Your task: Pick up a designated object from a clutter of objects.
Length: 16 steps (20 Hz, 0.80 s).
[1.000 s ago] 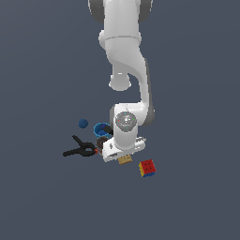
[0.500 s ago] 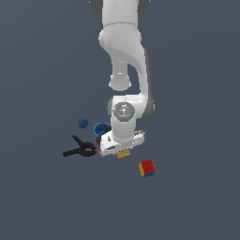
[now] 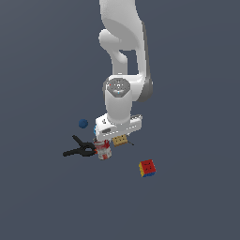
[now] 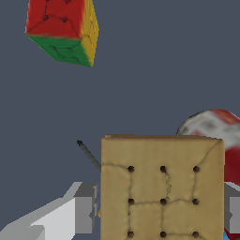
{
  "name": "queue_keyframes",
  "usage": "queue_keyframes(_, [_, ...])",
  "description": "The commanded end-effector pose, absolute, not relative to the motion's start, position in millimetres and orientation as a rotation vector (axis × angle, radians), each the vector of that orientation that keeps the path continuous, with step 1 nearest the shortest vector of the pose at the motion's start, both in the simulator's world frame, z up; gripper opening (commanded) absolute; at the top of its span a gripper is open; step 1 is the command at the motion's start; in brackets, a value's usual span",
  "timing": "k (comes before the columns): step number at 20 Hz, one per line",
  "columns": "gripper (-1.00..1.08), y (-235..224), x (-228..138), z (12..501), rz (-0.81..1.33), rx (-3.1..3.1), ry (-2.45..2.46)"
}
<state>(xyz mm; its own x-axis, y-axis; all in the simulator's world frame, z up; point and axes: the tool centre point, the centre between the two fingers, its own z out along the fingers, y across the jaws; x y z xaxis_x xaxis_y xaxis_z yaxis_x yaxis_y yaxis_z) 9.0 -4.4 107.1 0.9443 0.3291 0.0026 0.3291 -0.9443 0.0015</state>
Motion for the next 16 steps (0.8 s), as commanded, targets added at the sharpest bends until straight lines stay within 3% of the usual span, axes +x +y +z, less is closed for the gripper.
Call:
queue_keyframes(1, [-1.0, -10, -2, 126, 0.004, 3.097, 0.523])
queue_keyframes(16, [-1.0, -38, -66, 241, 0.003, 3.099, 0.523])
